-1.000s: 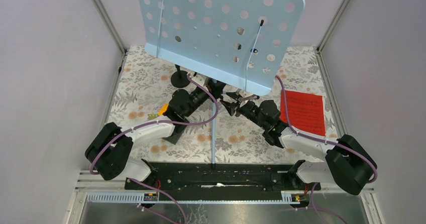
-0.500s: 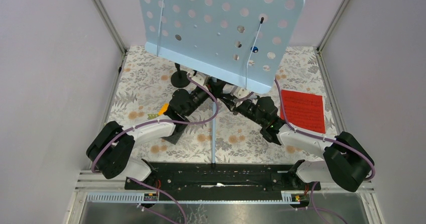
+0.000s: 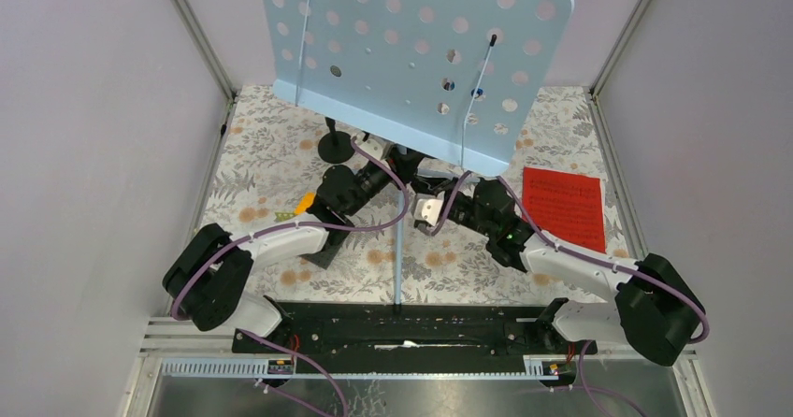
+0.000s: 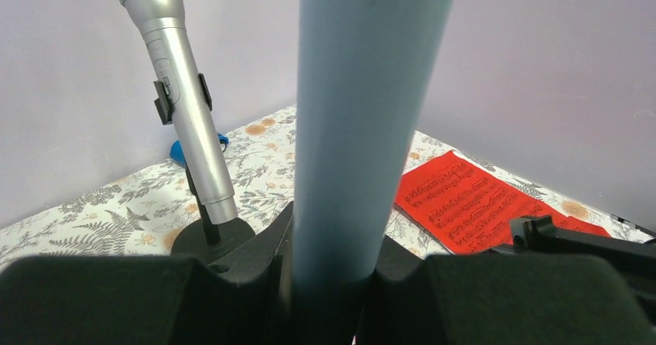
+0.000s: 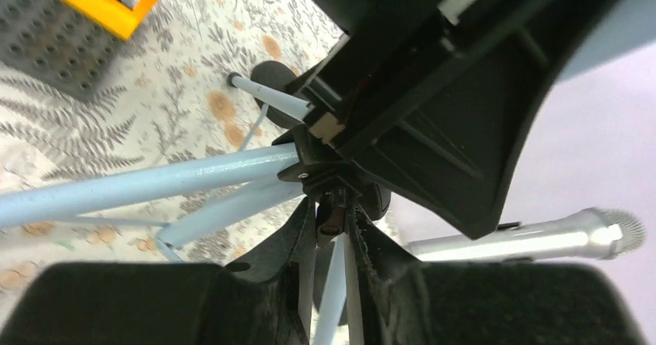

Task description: Pack up the instrument practice props

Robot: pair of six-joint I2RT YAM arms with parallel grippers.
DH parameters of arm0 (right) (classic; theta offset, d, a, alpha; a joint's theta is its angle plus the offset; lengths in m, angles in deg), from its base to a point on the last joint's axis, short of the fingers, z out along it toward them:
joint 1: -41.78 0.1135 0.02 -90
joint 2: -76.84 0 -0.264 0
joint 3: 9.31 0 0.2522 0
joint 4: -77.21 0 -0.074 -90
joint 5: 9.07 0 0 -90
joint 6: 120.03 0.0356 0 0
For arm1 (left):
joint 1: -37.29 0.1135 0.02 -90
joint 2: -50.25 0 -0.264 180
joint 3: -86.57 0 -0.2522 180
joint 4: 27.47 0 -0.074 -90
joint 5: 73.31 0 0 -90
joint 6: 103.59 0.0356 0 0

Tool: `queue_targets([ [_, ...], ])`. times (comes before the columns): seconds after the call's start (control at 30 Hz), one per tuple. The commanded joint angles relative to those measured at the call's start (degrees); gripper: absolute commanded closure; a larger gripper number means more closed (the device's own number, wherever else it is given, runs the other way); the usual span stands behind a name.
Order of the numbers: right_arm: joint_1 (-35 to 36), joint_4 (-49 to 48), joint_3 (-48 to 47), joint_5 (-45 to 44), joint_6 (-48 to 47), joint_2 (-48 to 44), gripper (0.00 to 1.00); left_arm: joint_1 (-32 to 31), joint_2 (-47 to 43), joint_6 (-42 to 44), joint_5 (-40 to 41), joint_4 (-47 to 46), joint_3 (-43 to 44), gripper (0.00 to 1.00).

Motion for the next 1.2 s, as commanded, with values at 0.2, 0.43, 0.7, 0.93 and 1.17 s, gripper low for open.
queue_targets([
  [0.2, 10.01, 15.32, 1.53, -22.33, -38.16, 1.19, 1.00, 1.14, 5.00, -9.66, 2.89, 15.19, -1.87, 1.00],
  [0.43, 12.68, 4.17, 5.47, -34.05, -48.49, 4.58, 1.00, 1.14, 5.00, -9.58, 2.96, 15.18, -1.90, 1.00],
  [0.7, 13.86, 4.68, 4.40, -29.90, -19.90, -5.85, 0.42, 1.13, 5.31, -9.27, 2.79, 15.43, -1.89, 1.00],
  [0.93, 13.81, -13.82, 18.43, -36.12, 27.25, -19.26, 0.07, 1.18, 5.39, -9.23, 4.15, 15.34, -2.07, 1.00],
  [1.17, 13.42, 7.97, 14.51, -52.53, 78.93, -16.97, 0.14, 1.13, 5.40, -9.15, 4.10, 15.56, -1.86, 1.00],
])
